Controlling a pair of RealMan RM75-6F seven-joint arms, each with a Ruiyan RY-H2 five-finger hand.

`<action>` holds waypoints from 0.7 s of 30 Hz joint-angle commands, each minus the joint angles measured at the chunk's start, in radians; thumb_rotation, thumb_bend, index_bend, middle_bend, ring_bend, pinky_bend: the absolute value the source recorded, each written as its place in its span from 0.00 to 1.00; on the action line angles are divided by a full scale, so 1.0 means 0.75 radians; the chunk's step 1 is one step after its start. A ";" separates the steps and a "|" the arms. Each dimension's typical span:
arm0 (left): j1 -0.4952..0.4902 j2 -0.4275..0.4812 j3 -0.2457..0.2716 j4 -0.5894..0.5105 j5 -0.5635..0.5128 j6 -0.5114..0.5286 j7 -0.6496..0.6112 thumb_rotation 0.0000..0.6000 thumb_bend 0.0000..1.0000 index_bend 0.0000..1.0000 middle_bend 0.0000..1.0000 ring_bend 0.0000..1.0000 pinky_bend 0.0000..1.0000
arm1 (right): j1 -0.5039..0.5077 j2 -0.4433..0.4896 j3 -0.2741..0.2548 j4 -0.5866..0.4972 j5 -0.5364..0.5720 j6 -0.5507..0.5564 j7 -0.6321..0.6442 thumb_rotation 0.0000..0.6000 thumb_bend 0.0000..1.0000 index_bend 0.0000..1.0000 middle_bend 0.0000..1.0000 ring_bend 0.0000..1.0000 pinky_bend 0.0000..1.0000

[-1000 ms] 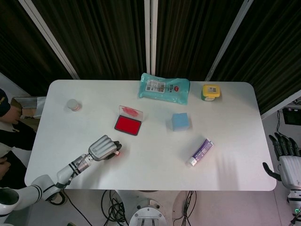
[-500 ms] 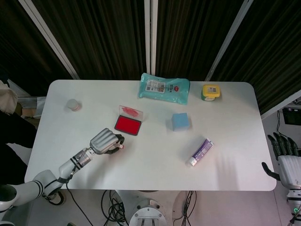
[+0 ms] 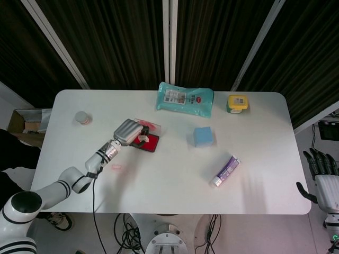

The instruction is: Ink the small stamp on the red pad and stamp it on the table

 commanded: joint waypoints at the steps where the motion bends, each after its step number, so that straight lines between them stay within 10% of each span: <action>1: -0.057 -0.080 -0.010 0.124 -0.031 -0.075 -0.055 1.00 0.45 0.59 0.59 0.99 1.00 | -0.002 0.002 0.000 0.000 0.001 0.002 0.003 1.00 0.21 0.00 0.00 0.00 0.00; 21: -0.063 -0.262 0.123 0.452 0.036 -0.066 -0.178 1.00 0.46 0.59 0.59 0.99 1.00 | -0.003 -0.002 0.004 0.023 0.026 -0.017 0.016 1.00 0.21 0.00 0.00 0.00 0.00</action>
